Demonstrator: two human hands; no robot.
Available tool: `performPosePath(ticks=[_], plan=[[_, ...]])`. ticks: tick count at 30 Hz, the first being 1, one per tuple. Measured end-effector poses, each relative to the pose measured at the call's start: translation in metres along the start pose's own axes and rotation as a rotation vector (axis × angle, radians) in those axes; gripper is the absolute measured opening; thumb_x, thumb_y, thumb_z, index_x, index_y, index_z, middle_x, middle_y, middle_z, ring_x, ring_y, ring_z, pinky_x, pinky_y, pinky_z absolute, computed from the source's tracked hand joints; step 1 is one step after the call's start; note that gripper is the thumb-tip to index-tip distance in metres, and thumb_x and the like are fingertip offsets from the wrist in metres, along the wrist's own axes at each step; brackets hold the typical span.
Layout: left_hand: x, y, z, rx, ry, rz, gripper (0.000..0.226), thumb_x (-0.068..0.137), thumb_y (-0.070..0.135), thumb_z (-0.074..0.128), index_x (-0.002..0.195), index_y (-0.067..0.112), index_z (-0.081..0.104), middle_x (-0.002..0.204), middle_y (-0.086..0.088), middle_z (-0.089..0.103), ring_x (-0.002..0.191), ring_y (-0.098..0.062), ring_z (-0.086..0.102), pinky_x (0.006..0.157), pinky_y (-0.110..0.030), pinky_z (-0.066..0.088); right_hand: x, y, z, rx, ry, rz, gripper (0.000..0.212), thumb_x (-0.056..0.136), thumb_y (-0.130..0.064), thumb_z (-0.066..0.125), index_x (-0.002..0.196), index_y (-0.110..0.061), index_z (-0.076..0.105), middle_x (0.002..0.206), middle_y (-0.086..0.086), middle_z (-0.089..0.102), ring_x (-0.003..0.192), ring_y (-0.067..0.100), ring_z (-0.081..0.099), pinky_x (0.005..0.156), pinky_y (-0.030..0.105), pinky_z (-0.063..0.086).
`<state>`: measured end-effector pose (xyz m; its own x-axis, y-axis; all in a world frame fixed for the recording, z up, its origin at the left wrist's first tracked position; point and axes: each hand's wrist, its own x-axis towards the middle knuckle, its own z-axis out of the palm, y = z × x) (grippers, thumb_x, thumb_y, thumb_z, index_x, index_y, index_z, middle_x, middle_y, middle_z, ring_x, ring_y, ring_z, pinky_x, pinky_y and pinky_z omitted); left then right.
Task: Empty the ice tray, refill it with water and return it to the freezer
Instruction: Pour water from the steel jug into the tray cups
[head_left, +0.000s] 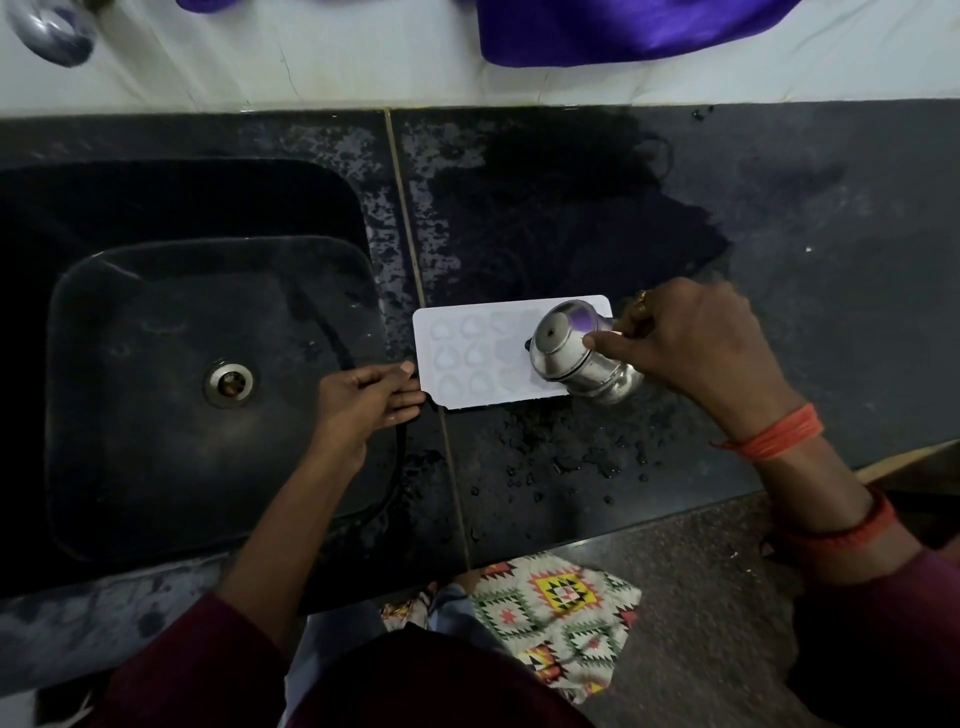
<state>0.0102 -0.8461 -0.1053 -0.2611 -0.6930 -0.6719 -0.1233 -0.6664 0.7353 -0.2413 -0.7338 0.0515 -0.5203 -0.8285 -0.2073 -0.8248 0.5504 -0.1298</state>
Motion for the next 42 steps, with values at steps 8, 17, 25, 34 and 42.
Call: performPosePath(ticks=[8,17,25,34,42], plan=[[-0.001,-0.002,0.002,-0.022,0.024,0.005,0.01,0.093,0.015,0.073,0.096,0.006,0.076,0.084,-0.01,0.078,0.074,-0.018,0.077,0.061,-0.024,0.06,0.0,0.002,0.001,0.049,0.013,0.016,0.034,0.077,-0.063,0.073,0.079,-0.029,0.073,0.083,0.009,0.073,0.082,0.033,0.068,0.074,0.037,0.053],[-0.005,-0.002,0.005,-0.036,0.057,0.01,0.009,0.092,0.016,0.075,0.093,0.007,0.076,0.083,-0.008,0.079,0.076,-0.017,0.078,0.061,-0.025,0.061,0.008,-0.003,-0.002,0.027,0.06,-0.003,0.037,0.08,-0.06,0.072,0.085,-0.023,0.075,0.085,0.012,0.071,0.083,0.034,0.067,0.068,0.031,0.039],[-0.009,-0.001,0.009,-0.019,0.082,0.046,0.003,0.09,0.012,0.076,0.088,0.011,0.076,0.075,-0.002,0.078,0.074,-0.015,0.076,0.062,-0.026,0.062,0.018,-0.012,-0.001,-0.028,0.071,-0.005,0.039,0.081,-0.059,0.073,0.087,-0.02,0.075,0.087,0.017,0.069,0.087,0.038,0.065,0.068,0.033,0.04],[-0.006,-0.005,0.008,0.005,0.088,0.071,0.001,0.09,0.012,0.076,0.089,0.011,0.077,0.078,-0.003,0.078,0.073,-0.014,0.077,0.062,-0.023,0.06,0.024,-0.016,-0.002,-0.054,0.079,0.001,0.044,0.08,-0.06,0.072,0.092,-0.017,0.074,0.086,0.017,0.065,0.089,0.039,0.065,0.068,0.034,0.038],[-0.007,-0.004,0.008,-0.01,0.076,0.077,0.002,0.092,0.011,0.075,0.09,0.011,0.077,0.074,0.0,0.078,0.071,-0.012,0.076,0.062,-0.022,0.061,0.024,-0.017,-0.004,-0.051,0.064,0.004,0.041,0.08,-0.059,0.073,0.091,-0.019,0.074,0.086,0.016,0.067,0.089,0.038,0.066,0.068,0.033,0.037]])
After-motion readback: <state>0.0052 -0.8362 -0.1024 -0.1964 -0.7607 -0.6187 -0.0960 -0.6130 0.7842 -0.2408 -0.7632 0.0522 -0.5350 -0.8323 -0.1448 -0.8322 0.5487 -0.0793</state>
